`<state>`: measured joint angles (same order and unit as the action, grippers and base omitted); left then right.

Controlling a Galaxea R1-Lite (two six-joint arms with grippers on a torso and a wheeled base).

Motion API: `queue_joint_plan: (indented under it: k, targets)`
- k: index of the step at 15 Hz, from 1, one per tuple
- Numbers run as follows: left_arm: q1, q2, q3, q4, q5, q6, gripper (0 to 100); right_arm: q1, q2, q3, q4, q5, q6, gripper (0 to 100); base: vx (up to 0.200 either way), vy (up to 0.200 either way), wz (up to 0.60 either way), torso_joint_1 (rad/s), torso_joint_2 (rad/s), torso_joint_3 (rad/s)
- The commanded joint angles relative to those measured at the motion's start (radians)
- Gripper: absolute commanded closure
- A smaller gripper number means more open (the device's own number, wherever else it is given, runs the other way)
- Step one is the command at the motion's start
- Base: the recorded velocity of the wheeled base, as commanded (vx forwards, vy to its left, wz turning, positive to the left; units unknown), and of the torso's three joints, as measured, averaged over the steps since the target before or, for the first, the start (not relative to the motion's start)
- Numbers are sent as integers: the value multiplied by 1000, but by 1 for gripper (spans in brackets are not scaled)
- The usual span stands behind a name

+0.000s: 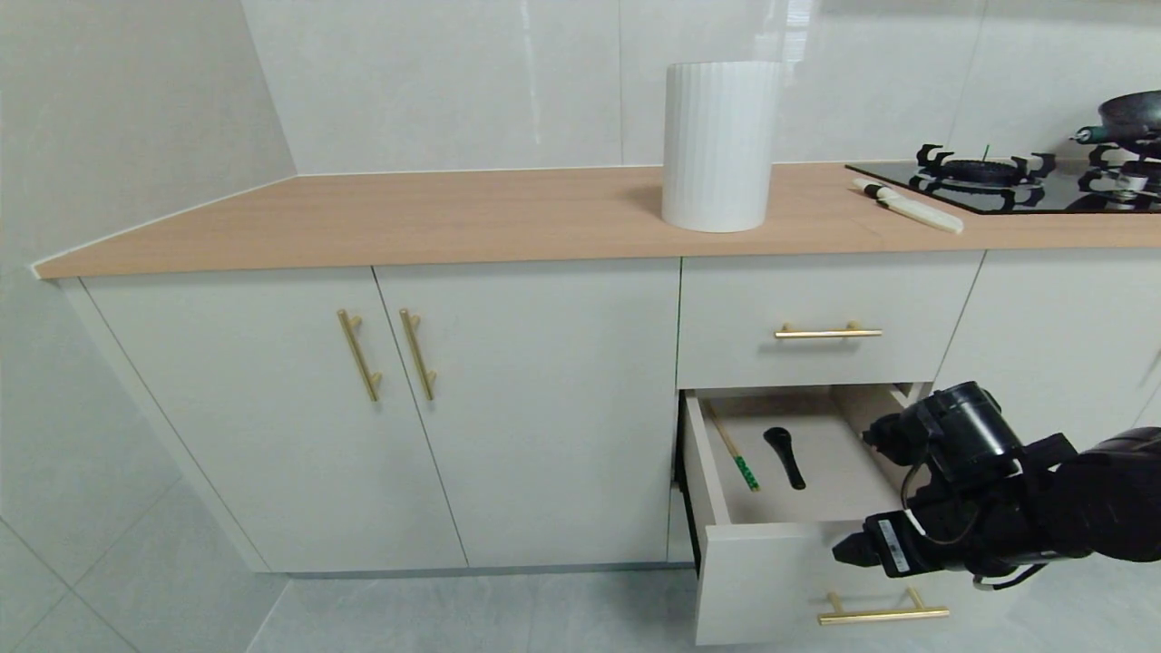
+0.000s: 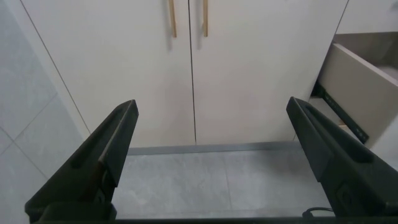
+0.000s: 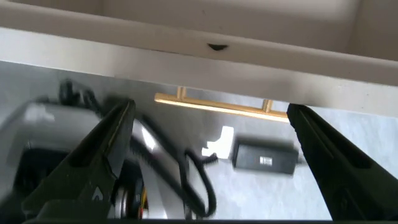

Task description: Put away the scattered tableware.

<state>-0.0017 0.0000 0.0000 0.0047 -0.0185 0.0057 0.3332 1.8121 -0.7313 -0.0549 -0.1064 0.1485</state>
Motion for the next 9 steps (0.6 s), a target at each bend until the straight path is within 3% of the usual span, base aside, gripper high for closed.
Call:
queue_joint_plan:
  k: [1, 9]
  targets:
    - [0, 0, 0, 0, 0, 0, 0, -16, 69, -63, 4, -1, 0, 0, 0, 0, 0, 0, 0, 0]
    - [0, 0, 0, 0, 0, 0, 0, -71, 222, -250, 4, -1, -26, 0, 0, 0, 0, 0, 0, 0]
